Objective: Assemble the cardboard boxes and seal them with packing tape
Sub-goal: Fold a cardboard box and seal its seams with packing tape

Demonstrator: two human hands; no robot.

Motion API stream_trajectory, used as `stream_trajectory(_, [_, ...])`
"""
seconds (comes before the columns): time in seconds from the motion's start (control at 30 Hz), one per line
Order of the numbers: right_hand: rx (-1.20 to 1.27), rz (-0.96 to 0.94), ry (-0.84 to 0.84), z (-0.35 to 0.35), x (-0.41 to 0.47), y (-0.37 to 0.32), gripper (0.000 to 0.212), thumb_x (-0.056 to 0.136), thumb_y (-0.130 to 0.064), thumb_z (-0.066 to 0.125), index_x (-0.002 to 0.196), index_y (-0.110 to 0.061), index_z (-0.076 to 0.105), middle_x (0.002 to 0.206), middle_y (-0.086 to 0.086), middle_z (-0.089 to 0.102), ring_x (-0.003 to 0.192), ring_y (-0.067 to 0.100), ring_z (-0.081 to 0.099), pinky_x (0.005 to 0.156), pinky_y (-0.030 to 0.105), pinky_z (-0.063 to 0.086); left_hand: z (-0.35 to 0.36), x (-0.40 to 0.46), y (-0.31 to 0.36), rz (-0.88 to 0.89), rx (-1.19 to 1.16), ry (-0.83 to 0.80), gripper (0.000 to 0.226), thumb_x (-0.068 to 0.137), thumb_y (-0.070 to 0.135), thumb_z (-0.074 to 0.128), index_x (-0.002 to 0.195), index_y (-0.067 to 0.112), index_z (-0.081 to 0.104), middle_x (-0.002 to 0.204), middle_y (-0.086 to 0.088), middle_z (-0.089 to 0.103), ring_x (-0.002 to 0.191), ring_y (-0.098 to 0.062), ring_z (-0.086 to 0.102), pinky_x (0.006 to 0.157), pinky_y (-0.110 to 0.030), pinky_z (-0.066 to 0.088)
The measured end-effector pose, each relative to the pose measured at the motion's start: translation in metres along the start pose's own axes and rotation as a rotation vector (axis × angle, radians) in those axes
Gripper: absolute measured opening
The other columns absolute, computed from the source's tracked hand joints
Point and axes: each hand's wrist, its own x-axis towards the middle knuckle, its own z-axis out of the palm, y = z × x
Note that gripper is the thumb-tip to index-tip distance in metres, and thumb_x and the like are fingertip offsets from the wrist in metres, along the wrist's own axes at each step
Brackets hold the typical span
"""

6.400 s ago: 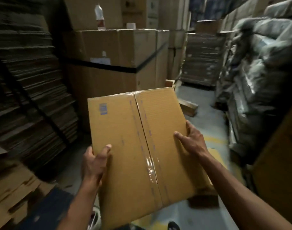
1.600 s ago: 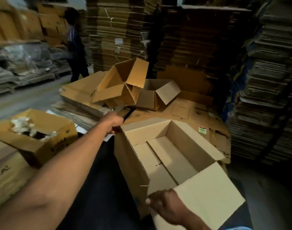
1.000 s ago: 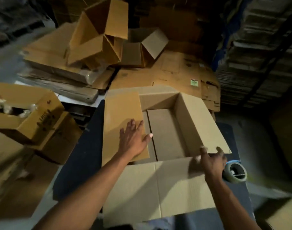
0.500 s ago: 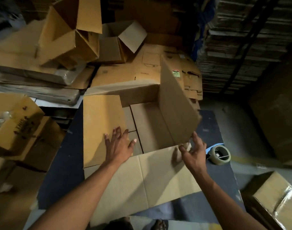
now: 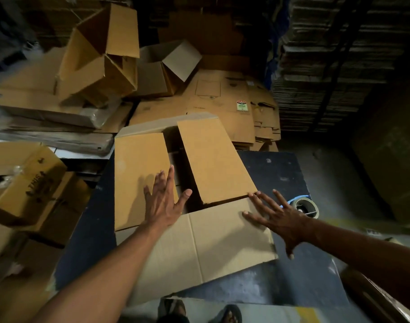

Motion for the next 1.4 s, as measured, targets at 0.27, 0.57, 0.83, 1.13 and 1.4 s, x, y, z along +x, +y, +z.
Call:
stream_trajectory(0.27, [-0.032, 0.054, 0.144, 0.006, 0.003, -0.002, 0.146, 0.068, -0.043, 0.089, 0.157, -0.040, -0.025, 0.161, 0.018, -0.039, 0.150, 0.044, -0.026, 0.119, 0.070, 0.000, -0.011, -0.015, 0.020, 0.107, 0.114, -0.230, 0.099, 0.072, 0.102, 0.013, 0.147, 0.058, -0.034, 0.165, -0.009, -0.038, 0.156, -0.033, -0.024, 0.115, -0.079, 0.008])
stream_trajectory(0.57, [0.149, -0.086, 0.179, -0.001, -0.005, 0.020, 0.112, 0.078, -0.083, 0.052, 0.154, -0.052, -0.024, 0.167, -0.004, -0.030, 0.157, 0.024, -0.014, 0.124, 0.055, 0.014, -0.019, -0.011, 0.044, 0.035, 0.205, -0.554, 0.090, 0.073, 0.102, 0.020, 0.154, 0.064, 0.010, 0.166, -0.002, -0.036, 0.158, -0.035, -0.016, 0.113, -0.082, 0.000])
stream_trajectory(0.83, [0.280, -0.061, 0.237, -0.021, 0.003, 0.031, 0.092, 0.092, -0.062, 0.059, 0.150, -0.066, -0.012, 0.171, -0.015, 0.002, 0.154, 0.017, 0.012, 0.111, 0.050, 0.043, -0.051, 0.017, 0.052, -0.082, 0.144, -0.584, 0.106, 0.072, 0.100, 0.038, 0.161, 0.049, 0.010, 0.173, -0.011, -0.007, 0.159, -0.033, -0.005, 0.122, -0.070, 0.014])
stream_trajectory(1.13, [0.166, 0.060, 0.206, -0.009, -0.002, 0.013, 0.109, 0.089, -0.012, 0.061, 0.154, -0.060, -0.012, 0.159, 0.000, -0.045, 0.156, 0.033, -0.018, 0.124, 0.055, 0.025, -0.083, 0.000, 0.010, -0.268, -0.108, -0.088, 0.104, 0.079, 0.037, 0.084, 0.158, 0.035, 0.016, 0.161, -0.009, 0.028, 0.142, -0.037, 0.039, 0.106, -0.056, 0.044])
stream_trajectory(1.4, [0.423, 0.073, 0.506, -0.053, 0.028, 0.000, 0.067, 0.090, -0.079, 0.034, 0.153, -0.055, 0.031, 0.172, -0.001, -0.003, 0.154, 0.033, 0.010, 0.111, 0.060, 0.039, -0.139, -0.021, -0.029, -0.358, -0.767, 0.106, 0.090, 0.069, 0.035, 0.061, 0.153, 0.048, 0.033, 0.149, -0.005, 0.047, 0.129, -0.029, 0.049, 0.107, -0.058, 0.044])
